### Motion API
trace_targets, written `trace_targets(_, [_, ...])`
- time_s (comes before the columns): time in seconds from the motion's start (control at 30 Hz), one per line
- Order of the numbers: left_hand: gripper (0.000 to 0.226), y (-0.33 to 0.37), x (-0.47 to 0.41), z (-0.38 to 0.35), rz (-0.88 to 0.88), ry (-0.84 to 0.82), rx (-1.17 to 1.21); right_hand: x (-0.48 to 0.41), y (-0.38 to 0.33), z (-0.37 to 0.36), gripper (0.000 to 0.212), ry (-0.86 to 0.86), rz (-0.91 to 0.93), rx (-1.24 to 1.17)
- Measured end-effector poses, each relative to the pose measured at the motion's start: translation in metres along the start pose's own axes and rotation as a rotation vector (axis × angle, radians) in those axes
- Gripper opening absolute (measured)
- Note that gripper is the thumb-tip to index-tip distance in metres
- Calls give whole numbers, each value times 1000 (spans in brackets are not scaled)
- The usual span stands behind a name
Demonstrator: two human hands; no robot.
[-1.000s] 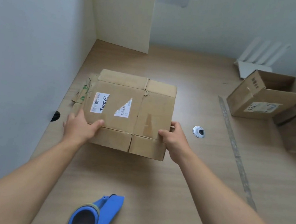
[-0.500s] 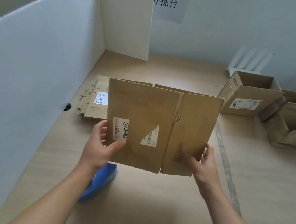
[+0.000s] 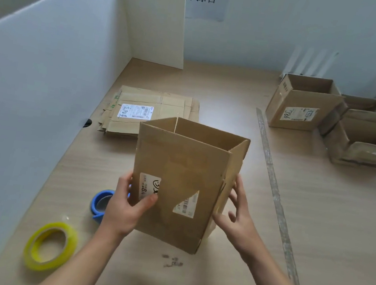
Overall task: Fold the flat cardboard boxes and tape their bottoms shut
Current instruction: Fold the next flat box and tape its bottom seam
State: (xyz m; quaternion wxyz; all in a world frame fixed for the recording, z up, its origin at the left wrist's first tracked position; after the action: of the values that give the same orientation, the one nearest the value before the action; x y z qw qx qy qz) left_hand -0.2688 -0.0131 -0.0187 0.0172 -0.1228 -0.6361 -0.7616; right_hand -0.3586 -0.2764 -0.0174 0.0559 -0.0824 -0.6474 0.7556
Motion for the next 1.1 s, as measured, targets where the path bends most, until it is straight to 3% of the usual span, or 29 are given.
trace_targets(0.17, [63, -1, 12, -9, 27, -63, 72, 9, -2, -7, 91, -121, 35, -131])
trace_targets(0.27, [70, -2, 16, -14, 54, -98, 67, 9, -4, -6, 77, -70, 27, -140])
trace_targets(0.43, [93, 4, 17, -5, 18, -91, 4, 10, -19, 0, 84, -44, 136, 27])
trace_targets(0.63, [77, 22, 24, -2, -116, -160, -123, 17, -25, 7, 87, -28, 210, 130])
trace_targets(0.73, [66, 32, 34, -2, -222, -168, -315, 17, -33, 9, 63, -21, 258, 168])
trace_targets(0.9, [57, 30, 38, -4, -206, -186, -270, 20, -31, 9, 33, -11, 254, 149])
trace_targets(1.1, [41, 38, 30, -11, -157, -79, -276, 23, -26, 14, 42, 140, 161, 46])
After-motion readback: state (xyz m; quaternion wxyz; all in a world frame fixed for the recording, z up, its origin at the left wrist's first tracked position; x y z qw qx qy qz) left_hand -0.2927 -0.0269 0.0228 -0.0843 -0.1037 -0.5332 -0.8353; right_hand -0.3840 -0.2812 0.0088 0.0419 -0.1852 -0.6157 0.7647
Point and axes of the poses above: each hand's wrist, its own x-axis away from the middle knuckle, its own z-axis out of the back of the hand, y = z × x, the point moved 7 cm from there along -x, towards the middle knuckle, and after that the axes turned 9 degrees about z, right-handed, at the moved point
